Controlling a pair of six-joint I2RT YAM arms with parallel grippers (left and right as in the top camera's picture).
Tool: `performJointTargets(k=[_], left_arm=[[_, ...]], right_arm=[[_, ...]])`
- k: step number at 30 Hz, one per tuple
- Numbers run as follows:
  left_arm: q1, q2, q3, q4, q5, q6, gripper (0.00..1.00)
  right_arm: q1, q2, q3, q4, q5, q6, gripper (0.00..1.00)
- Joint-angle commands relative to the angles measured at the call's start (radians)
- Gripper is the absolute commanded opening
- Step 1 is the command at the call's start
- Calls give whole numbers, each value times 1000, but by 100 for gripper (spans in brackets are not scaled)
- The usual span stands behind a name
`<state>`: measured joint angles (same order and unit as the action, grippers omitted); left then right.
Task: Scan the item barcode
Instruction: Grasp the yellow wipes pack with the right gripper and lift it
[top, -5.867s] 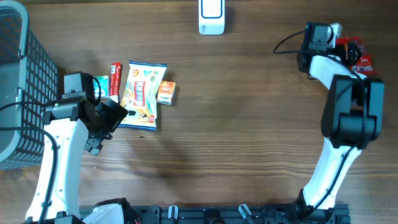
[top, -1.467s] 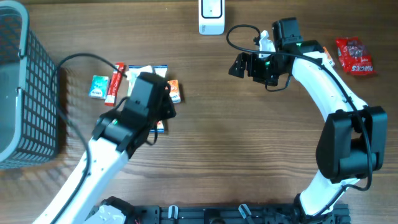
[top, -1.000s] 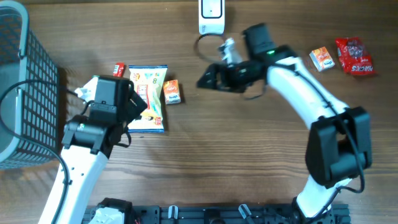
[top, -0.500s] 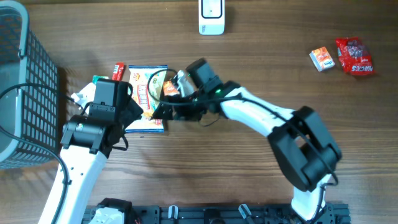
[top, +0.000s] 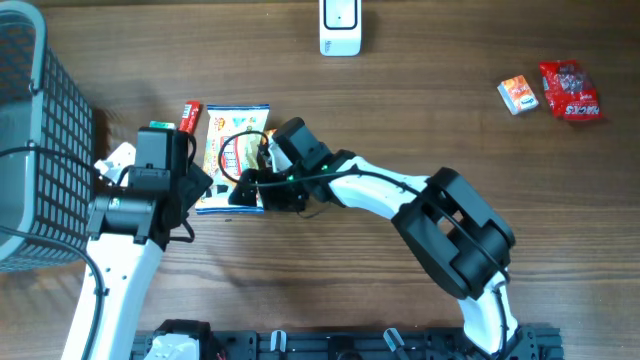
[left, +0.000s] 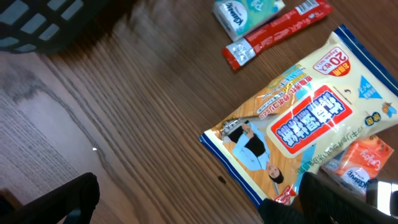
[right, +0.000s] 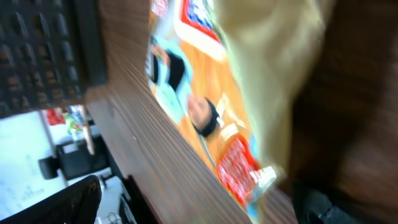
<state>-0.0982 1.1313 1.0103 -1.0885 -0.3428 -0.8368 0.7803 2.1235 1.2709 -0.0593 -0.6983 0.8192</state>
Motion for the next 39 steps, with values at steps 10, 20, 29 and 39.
performJointTargets(k=[10, 20, 29, 39], left_arm=[[6, -4, 12, -9, -18, -21, 100], [6, -4, 11, -13, -18, -20, 100], [6, -4, 11, -13, -18, -21, 100], [6, -3, 11, 6, -18, -21, 100]], right_arm=[[1, 165, -9, 158, 60, 104, 34], [-21, 141, -8, 151, 13, 69, 4], [-133, -180, -8, -174, 172, -229, 4], [-140, -640, -8, -492, 713, -538, 4]])
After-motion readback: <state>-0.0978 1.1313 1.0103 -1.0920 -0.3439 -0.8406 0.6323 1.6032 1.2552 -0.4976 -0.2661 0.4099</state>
